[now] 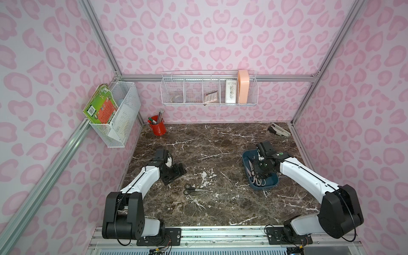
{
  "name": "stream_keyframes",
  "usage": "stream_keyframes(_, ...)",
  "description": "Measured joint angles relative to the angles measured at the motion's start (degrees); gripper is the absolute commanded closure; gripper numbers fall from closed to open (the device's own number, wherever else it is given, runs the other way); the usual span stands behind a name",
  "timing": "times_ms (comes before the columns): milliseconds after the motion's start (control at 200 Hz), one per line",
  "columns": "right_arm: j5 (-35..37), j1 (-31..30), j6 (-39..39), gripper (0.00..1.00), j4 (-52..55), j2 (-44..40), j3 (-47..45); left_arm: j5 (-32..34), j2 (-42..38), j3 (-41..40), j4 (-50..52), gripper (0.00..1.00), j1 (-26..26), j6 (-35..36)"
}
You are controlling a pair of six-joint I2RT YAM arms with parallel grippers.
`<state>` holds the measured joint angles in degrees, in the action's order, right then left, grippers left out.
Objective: Put the scissors into the storage box
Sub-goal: Place the scissors in the storage box, then move the scissors to the center of the board.
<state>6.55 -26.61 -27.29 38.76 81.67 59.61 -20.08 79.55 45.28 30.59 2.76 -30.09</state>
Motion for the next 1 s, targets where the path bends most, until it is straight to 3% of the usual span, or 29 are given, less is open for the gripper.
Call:
stream_keyframes(290, -4.0, -9.7, -3.5, 0.73, -6.9, 5.5, 4.9, -1.5, -4.9, -6.2, 2.7, 0.07, 3.2, -1.6)
stream_keyframes(570, -5.7, -10.2, -5.6, 0.73, -12.4, 6.7, 5.7, -4.2, -5.4, -9.9, 0.9, 0.07, 7.8, -4.4)
stream_keyframes(840, -5.3, -9.6, -5.4, 0.73, -12.5, 5.2, 5.8, -5.0, -1.4, -8.0, -3.5, 0.07, 12.3, -6.1)
stream_keyframes(1000, -5.3, -8.9, -5.4, 0.74, -12.5, 5.3, 5.8, -7.4, 0.6, -5.8, -5.1, 0.07, 17.8, -9.0)
